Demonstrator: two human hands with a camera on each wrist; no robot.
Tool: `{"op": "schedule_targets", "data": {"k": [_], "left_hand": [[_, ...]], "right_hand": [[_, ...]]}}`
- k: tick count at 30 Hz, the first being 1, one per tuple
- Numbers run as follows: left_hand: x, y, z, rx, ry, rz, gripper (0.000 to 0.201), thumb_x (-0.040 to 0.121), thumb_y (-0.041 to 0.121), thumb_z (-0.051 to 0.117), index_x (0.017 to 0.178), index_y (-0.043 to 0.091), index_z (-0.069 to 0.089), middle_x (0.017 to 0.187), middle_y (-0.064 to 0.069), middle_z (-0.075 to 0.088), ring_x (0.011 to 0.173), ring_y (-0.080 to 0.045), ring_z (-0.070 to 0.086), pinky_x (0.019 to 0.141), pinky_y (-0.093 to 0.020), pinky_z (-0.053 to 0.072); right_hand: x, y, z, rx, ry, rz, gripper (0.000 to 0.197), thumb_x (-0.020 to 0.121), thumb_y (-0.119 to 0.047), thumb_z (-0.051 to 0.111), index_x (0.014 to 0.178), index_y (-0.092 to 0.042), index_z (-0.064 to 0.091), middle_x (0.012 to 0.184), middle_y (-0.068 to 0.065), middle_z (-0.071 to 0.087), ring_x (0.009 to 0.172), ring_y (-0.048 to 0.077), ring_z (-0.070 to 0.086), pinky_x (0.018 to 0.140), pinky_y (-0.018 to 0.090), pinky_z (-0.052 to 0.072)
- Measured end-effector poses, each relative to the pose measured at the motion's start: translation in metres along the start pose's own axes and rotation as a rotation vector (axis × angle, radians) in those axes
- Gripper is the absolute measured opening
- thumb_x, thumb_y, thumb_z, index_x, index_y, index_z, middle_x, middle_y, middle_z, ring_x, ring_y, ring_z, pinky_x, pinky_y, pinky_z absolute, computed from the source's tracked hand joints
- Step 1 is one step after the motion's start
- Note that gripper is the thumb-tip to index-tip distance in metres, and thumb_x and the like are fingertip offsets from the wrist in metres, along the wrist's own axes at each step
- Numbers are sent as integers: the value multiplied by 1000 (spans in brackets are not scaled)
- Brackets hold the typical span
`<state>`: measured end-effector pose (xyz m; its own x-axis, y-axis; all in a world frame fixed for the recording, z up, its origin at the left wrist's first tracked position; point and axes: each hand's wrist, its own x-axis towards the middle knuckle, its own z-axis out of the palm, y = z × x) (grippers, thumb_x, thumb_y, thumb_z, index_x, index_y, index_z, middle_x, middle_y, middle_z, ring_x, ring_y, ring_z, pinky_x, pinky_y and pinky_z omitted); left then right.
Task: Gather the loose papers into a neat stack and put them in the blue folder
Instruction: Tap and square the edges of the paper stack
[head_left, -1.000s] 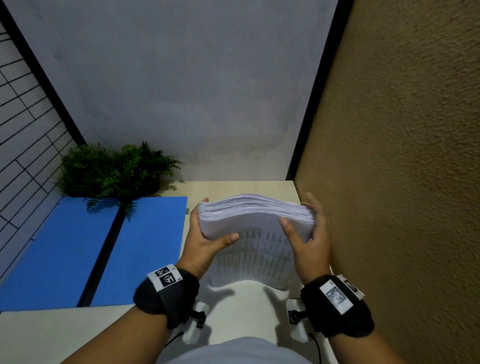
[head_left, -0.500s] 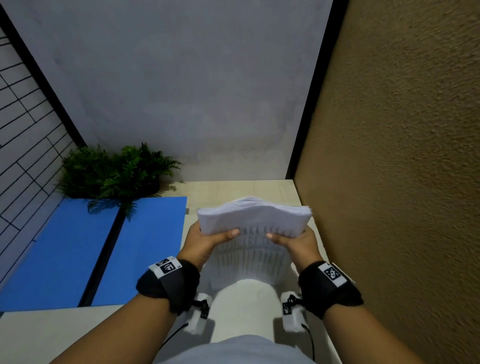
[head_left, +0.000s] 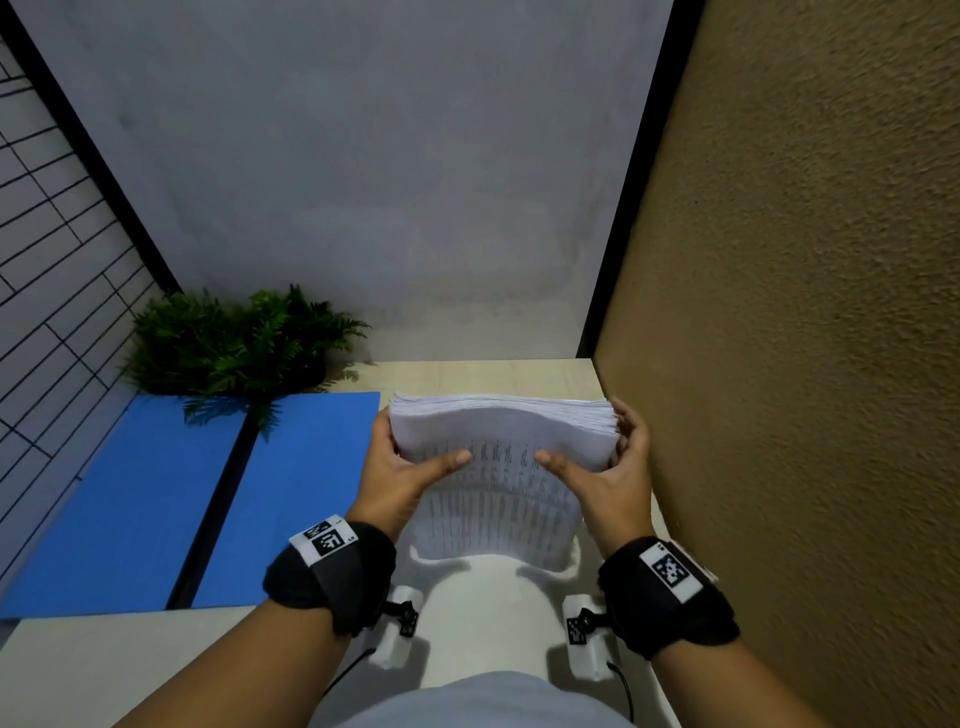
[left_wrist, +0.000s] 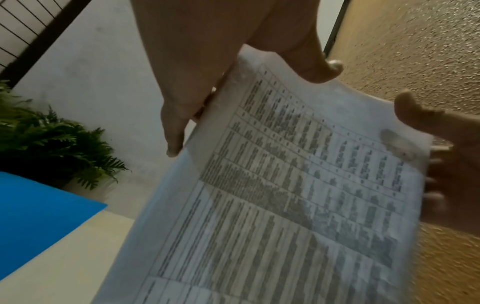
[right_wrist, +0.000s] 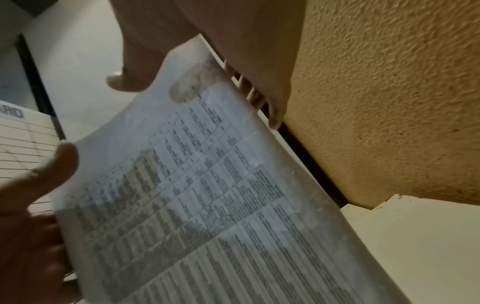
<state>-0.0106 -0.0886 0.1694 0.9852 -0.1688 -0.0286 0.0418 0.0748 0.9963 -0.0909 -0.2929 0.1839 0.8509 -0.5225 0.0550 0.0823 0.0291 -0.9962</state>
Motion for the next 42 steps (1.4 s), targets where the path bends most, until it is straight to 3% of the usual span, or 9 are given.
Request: {"op": "schedule_targets", "data": {"k": [4,8,12,15,20,25,32,37,42], "left_hand": [[-7,-3,3,-49,-66,-4,80,49,35,90,120,33,53,117,3,67,107,-12,67,78,-28,58],[-5,1,-1,-32,-22,39,79,52,45,86,122,37,49,120,1,63,109,-15,63,81,-29,56],[-6,5,1,-5,-13,123,80,62,52,77,133,31,47,119,3,61,106,-12,63,81,-23,54],[-5,15,7,-39,69,132,61,74,57,67,127,32,53,118,8,59,102,-7,62,79,-20,52],[4,26,14,-56,216,64,12,94,31,59,103,27,65,106,4,64,90,-12,58,68,-20,47],[1,24,15,-64,180,68,29,93,40,53,115,24,63,115,1,66,103,-16,60,79,-27,46],[-3,12,5,-17,-11,97,92,54,68,79,136,44,43,137,4,56,123,-13,57,101,-35,48],[-3,11,5,-18,-95,90,115,46,62,87,144,46,29,146,5,45,130,-5,48,106,-30,45],[-2,9,4,15,-112,91,127,49,56,88,153,45,15,154,4,37,136,-10,44,111,-34,43]], "right_hand": [[-11,-5,8,-24,-97,-73,91,48,-43,85,128,-44,41,119,-20,51,104,-6,58,79,18,55],[-10,-7,6,9,-20,-36,70,55,-55,78,115,-55,42,120,-10,54,113,18,58,89,38,54],[-14,-11,11,-180,47,-214,86,64,-40,83,127,-59,27,133,-11,41,117,0,48,95,25,47],[-14,-7,14,-352,112,-449,64,74,-23,79,126,-43,47,130,-21,33,118,-9,41,93,15,43],[-11,-3,10,-364,177,-380,31,83,-27,71,111,-37,62,124,-15,37,116,-17,37,95,17,42],[-10,-2,13,-459,95,-315,48,85,-40,65,130,-40,49,123,-13,35,108,-11,42,88,14,42],[-7,-5,18,-426,116,-282,35,78,-61,54,109,-44,53,118,-10,40,105,-7,45,88,30,48],[-3,-9,21,-406,124,-351,38,80,-57,55,105,-29,62,113,-4,45,101,-11,46,82,16,42],[2,-8,20,-372,160,-271,35,83,-55,56,106,-28,61,112,-6,43,101,-9,46,84,19,44]]}}
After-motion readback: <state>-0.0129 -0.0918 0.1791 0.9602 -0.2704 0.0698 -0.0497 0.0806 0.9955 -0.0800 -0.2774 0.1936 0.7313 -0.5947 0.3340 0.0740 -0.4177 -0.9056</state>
